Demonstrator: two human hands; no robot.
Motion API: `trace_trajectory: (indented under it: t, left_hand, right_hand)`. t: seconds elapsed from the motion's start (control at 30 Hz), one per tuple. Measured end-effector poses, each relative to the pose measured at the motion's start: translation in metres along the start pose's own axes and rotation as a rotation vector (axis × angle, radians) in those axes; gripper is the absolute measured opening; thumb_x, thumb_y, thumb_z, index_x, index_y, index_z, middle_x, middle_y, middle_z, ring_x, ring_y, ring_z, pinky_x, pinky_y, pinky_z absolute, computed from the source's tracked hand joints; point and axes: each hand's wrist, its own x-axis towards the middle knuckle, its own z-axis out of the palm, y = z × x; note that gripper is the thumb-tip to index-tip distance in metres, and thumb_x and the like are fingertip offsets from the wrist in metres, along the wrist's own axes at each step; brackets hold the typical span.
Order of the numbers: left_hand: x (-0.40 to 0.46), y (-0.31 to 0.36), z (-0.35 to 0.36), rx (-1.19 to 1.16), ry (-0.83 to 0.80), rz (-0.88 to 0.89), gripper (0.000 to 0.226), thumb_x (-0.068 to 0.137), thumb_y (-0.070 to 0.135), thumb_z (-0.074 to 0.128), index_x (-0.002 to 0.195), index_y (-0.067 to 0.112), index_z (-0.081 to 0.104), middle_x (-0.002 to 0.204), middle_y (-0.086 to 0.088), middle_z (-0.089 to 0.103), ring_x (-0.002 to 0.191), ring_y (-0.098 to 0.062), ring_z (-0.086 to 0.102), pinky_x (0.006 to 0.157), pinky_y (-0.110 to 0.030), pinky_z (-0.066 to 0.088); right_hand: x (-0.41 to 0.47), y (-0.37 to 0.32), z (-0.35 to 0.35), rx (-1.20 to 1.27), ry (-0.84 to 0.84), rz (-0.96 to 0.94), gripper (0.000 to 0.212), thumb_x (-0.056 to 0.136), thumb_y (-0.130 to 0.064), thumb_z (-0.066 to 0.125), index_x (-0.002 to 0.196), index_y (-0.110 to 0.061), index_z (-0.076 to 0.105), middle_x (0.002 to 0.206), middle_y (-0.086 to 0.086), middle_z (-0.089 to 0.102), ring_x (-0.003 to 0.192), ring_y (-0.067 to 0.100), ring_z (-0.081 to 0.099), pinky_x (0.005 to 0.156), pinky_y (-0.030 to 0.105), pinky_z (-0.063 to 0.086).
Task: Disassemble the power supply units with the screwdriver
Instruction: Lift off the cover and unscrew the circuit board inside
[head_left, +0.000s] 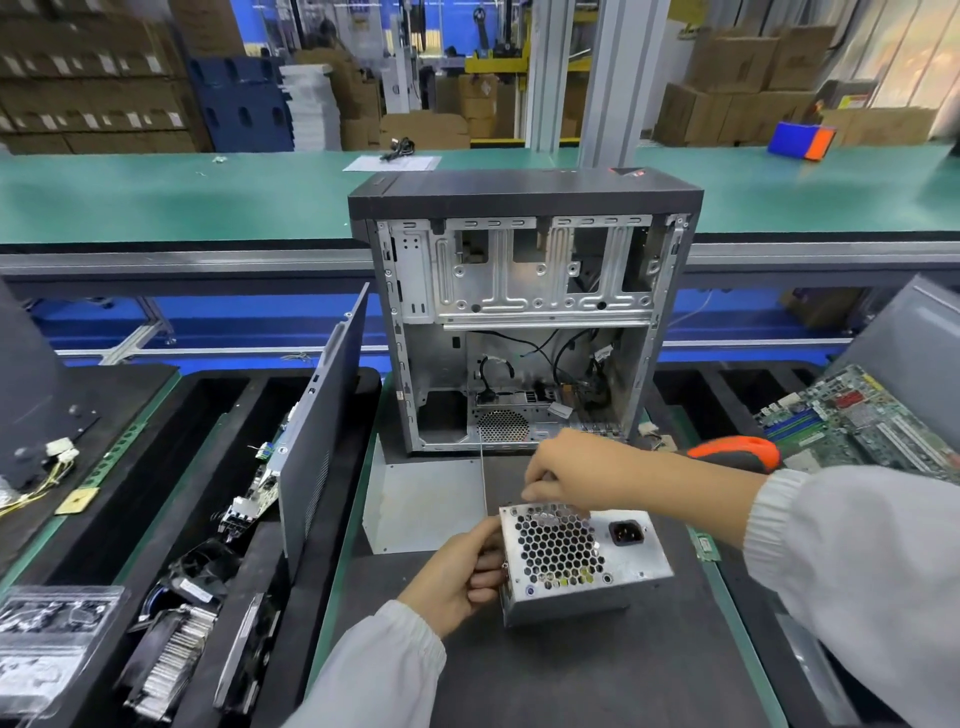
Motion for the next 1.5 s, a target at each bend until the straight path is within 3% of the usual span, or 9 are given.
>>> trace_trajectory:
  t: [0.2,0.37,0.53,0.67,0.73,1.07,1.2,1.33,1.5]
  left_hand:
    - [0.008,0.013,-0.003,0.071,-0.022,-0.059,0.048,0.09,0.043,0.056,0.049,0.026,0.037,0.048,0.009,0.023,0.038,-0.005,0.016,0.033,-0.017,0.013]
    - [0.013,0.015,0.005,0.202,0.018,-0.037,0.042,0.095,0.037,0.052,0.058,0.024,0.038,0.049,0.008,0.027,0.038,-0.004,0.017,0.033,-0.016,0.011]
    - [0.006,0.036,0.001,0.31,0.084,0.13,0.019,0.093,0.03,0.058,0.082,0.014,0.06,0.052,0.009,0.033,0.04,-0.004,0.02,0.034,-0.015,0.013]
    - [0.001,0.052,-0.005,0.505,0.145,0.269,0.02,0.096,0.03,0.056,0.097,0.01,0.058,0.052,0.011,0.03,0.041,-0.004,0.022,0.039,-0.015,0.015]
    - [-0.003,0.06,-0.011,0.509,0.179,0.317,0.019,0.095,0.029,0.058,0.097,0.01,0.056,0.055,0.008,0.026,0.042,-0.005,0.021,0.04,-0.016,0.015]
    - [0.006,0.058,-0.01,0.208,0.131,0.327,0.021,0.096,0.025,0.059,0.089,0.005,0.063,0.049,0.01,0.037,0.04,-0.004,0.02,0.036,-0.016,0.016]
    - [0.017,0.055,0.02,0.417,0.056,0.343,0.027,0.093,0.034,0.062,0.092,0.008,0.068,0.074,-0.003,0.071,0.059,-0.012,0.062,0.057,-0.022,0.047]
    - [0.02,0.078,0.026,0.32,0.107,0.359,0.024,0.095,0.035,0.059,0.099,0.014,0.071,0.089,-0.003,0.077,0.079,-0.019,0.074,0.059,-0.022,0.052]
    - [0.027,0.085,0.024,0.34,0.112,0.287,0.027,0.095,0.032,0.057,0.1,0.01,0.071,0.089,-0.01,0.076,0.071,-0.02,0.059,0.047,-0.017,0.036]
  right_hand:
    - [-0.005,0.022,0.014,0.037,0.026,0.121,0.033,0.099,-0.032,0.048,0.085,-0.008,0.067,0.063,0.0,0.066,0.055,0.016,0.063,0.072,0.034,0.056]
    - [-0.003,0.028,0.031,0.044,0.019,0.205,0.044,0.101,-0.034,0.043,0.065,-0.009,0.042,0.055,0.003,0.044,0.05,0.021,0.042,0.06,0.032,0.043]
    - [-0.001,0.029,0.04,-0.09,0.04,0.208,0.042,0.104,-0.034,0.035,0.097,-0.002,0.061,0.089,0.015,0.067,0.083,0.032,0.063,0.065,0.033,0.043]
    - [0.001,0.03,0.037,-0.097,0.06,0.153,0.033,0.104,-0.034,0.035,0.119,-0.015,0.058,0.096,0.009,0.068,0.085,0.029,0.061,0.067,0.034,0.046]
    - [0.001,0.03,0.04,-0.102,0.111,0.151,0.033,0.103,-0.034,0.036,0.13,-0.017,0.042,0.077,0.004,0.061,0.067,0.024,0.056,0.054,0.034,0.041]
    - [-0.004,0.031,0.054,-0.188,0.203,0.163,0.021,0.104,-0.034,0.029,0.097,-0.015,0.033,0.062,-0.002,0.037,0.051,0.012,0.034,0.043,0.028,0.021]
    - [-0.011,0.03,0.058,-0.24,0.172,0.092,0.026,0.105,-0.034,0.026,0.111,-0.012,0.038,0.063,-0.003,0.035,0.051,0.015,0.033,0.044,0.031,0.021]
    - [-0.008,0.048,0.038,0.017,0.199,0.256,0.028,0.102,-0.04,0.035,0.096,-0.013,0.039,0.069,-0.002,0.049,0.057,0.016,0.046,0.05,0.031,0.035]
    - [0.001,0.067,0.005,0.029,-0.167,0.346,0.057,0.086,-0.063,0.053,0.059,-0.014,0.038,0.054,-0.003,0.035,0.048,0.012,0.032,0.048,0.024,0.025]
